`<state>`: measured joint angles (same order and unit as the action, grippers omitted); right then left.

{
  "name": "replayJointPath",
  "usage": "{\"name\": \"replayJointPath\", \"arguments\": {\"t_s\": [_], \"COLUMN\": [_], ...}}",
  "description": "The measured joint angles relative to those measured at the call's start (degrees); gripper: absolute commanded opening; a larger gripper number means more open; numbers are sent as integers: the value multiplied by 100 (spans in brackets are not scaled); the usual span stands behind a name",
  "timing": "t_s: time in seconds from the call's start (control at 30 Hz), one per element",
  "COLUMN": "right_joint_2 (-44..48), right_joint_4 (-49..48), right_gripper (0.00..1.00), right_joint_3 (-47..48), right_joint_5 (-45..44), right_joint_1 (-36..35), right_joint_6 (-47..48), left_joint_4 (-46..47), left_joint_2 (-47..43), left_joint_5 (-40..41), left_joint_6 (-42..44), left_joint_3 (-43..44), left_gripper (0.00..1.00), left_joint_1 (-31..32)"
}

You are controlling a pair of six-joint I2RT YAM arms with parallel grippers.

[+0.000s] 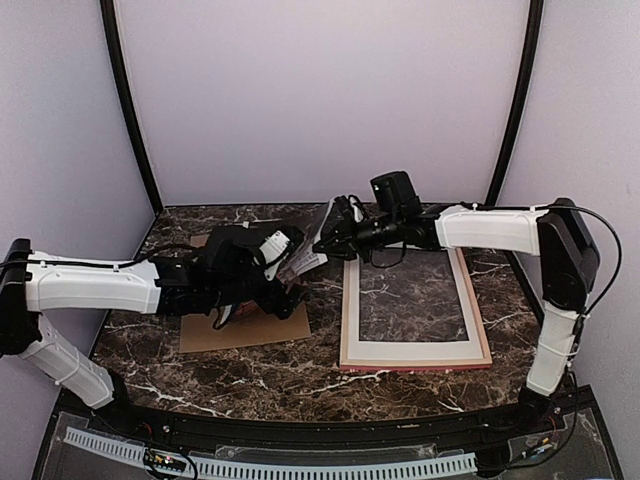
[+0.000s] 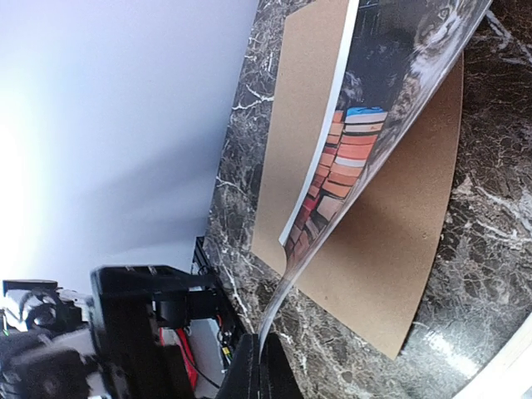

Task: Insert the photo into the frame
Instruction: Pass from the right arm to the left

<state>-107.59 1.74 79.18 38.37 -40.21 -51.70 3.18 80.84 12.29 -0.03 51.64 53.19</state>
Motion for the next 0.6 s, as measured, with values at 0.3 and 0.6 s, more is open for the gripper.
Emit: {"name": "replayJointPath", "arguments": {"t_s": [0.3,0.6], "right_joint_2": [142,142], "right_joint_4": [-315,-474], "right_gripper": [0,0], "right_joint_3": [-133,-431], "right_joint_5": [345,457], "right_joint_1": [101,190], "right_joint_6": [-457,-649], "left_joint_4": [-28,-28], "left_joint_2": [1285,1486], "left_joint_5": [1235,1838], "left_joint_6": [1051,1488], "left_joint_3": [839,940], "left_gripper": [73,36], "left_joint_1": [457,457]}}
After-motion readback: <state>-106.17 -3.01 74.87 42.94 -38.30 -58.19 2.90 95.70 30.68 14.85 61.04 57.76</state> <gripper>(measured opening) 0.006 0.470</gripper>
